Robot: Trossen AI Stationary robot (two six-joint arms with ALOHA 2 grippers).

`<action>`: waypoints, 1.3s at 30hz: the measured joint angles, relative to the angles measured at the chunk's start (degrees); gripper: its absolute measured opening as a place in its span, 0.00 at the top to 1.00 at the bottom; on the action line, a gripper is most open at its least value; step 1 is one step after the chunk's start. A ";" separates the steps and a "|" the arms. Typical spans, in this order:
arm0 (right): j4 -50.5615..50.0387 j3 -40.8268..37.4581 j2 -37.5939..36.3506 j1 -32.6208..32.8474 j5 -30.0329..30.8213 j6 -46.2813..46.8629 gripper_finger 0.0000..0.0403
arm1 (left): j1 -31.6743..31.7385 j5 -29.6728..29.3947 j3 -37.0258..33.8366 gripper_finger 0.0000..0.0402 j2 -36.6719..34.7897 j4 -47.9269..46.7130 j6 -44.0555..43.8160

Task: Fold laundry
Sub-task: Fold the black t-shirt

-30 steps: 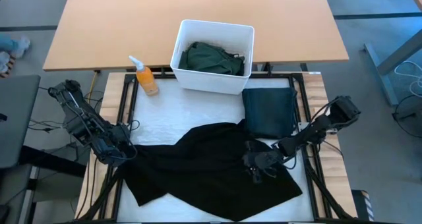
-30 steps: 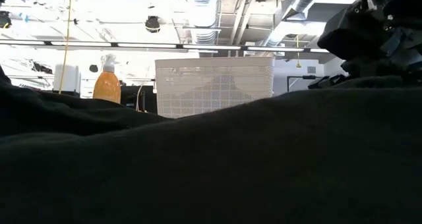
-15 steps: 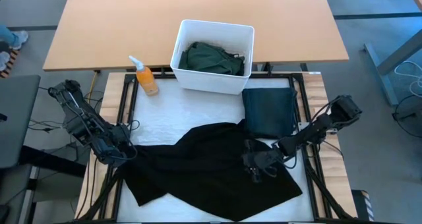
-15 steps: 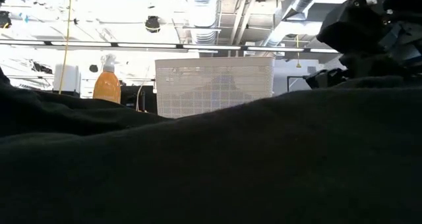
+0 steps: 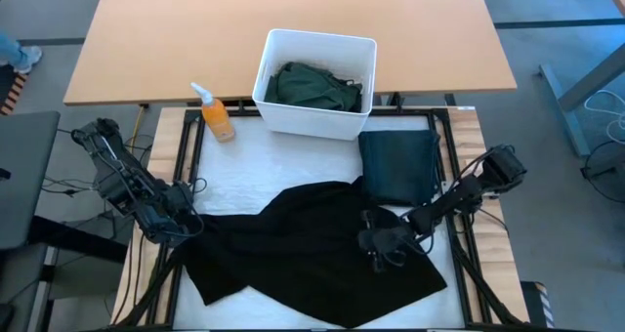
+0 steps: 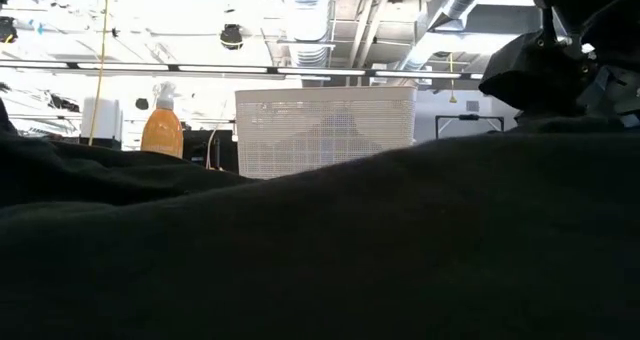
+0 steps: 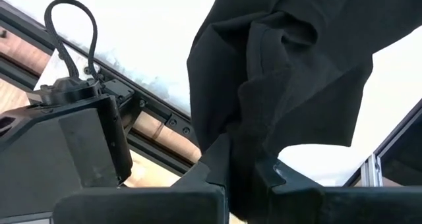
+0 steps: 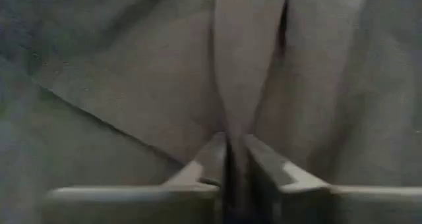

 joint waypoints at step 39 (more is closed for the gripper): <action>0.57 -0.15 -3.89 -0.42 -1.48 0.90 0.95 | 10.04 -23.01 -11.35 0.57 41.32 66.62 63.46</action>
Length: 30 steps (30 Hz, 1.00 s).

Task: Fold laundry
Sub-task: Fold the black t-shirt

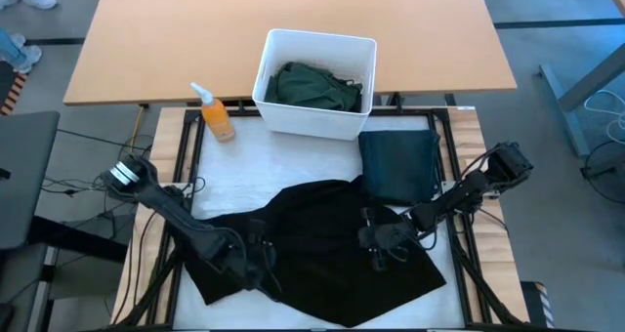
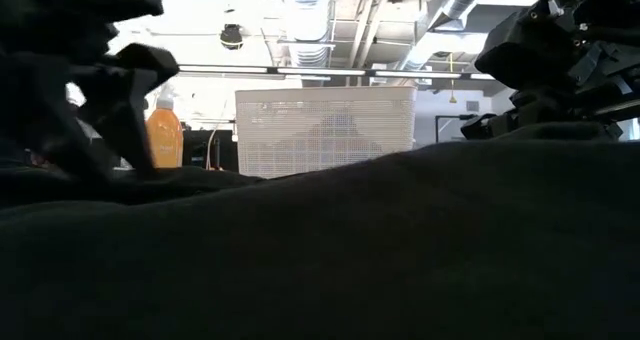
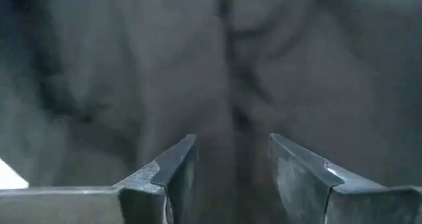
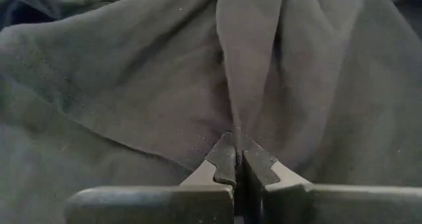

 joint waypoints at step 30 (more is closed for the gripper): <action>0.60 5.36 -0.12 -2.23 -8.82 -1.37 0.95 | 0.25 2.63 2.57 0.99 0.78 -15.65 -2.62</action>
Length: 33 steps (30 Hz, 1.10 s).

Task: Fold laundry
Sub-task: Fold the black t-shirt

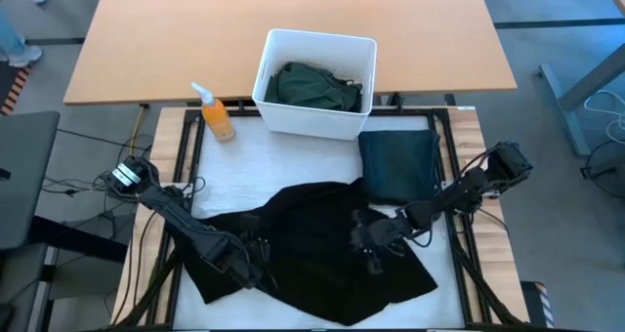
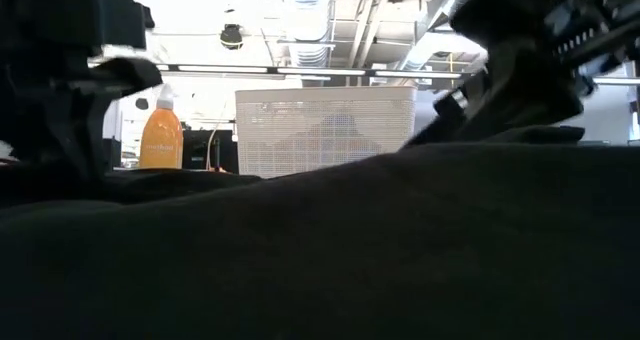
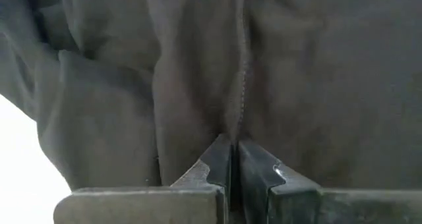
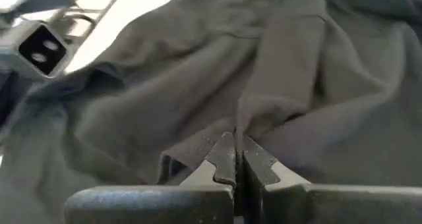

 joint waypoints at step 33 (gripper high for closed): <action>-40.27 13.54 -9.54 -1.20 3.05 4.14 0.73 | -9.94 -10.27 23.13 1.00 -21.63 -32.17 -18.89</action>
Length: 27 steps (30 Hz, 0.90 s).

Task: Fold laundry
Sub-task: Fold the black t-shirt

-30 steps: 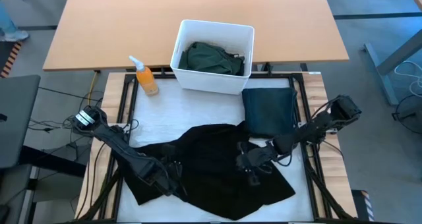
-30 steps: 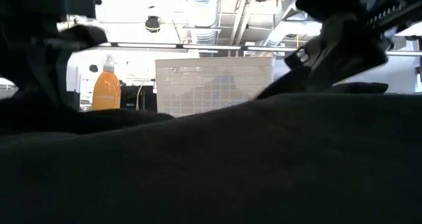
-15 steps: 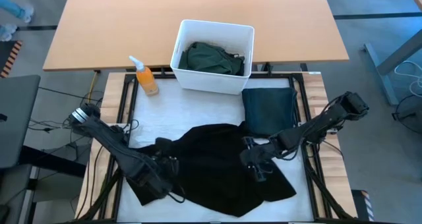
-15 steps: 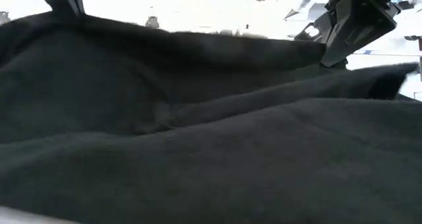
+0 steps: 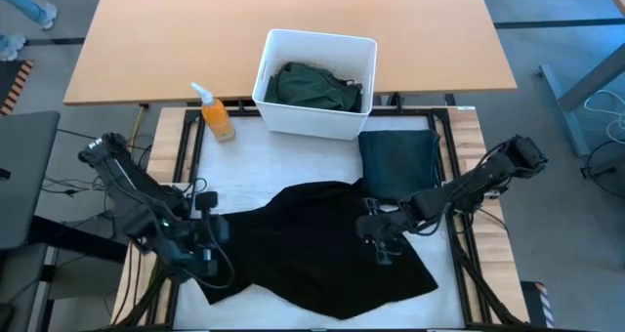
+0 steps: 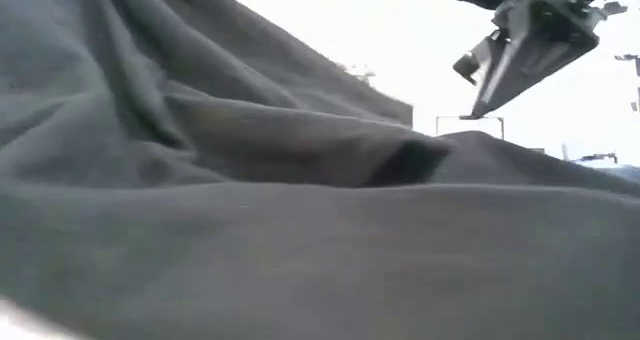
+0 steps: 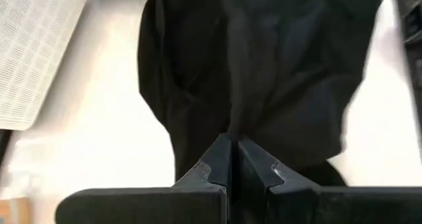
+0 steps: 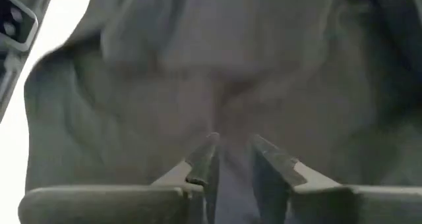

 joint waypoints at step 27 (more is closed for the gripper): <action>-27.24 -3.30 -0.60 30.75 5.07 5.30 0.53 | -3.50 -2.40 -0.07 1.00 -6.68 -11.11 -6.00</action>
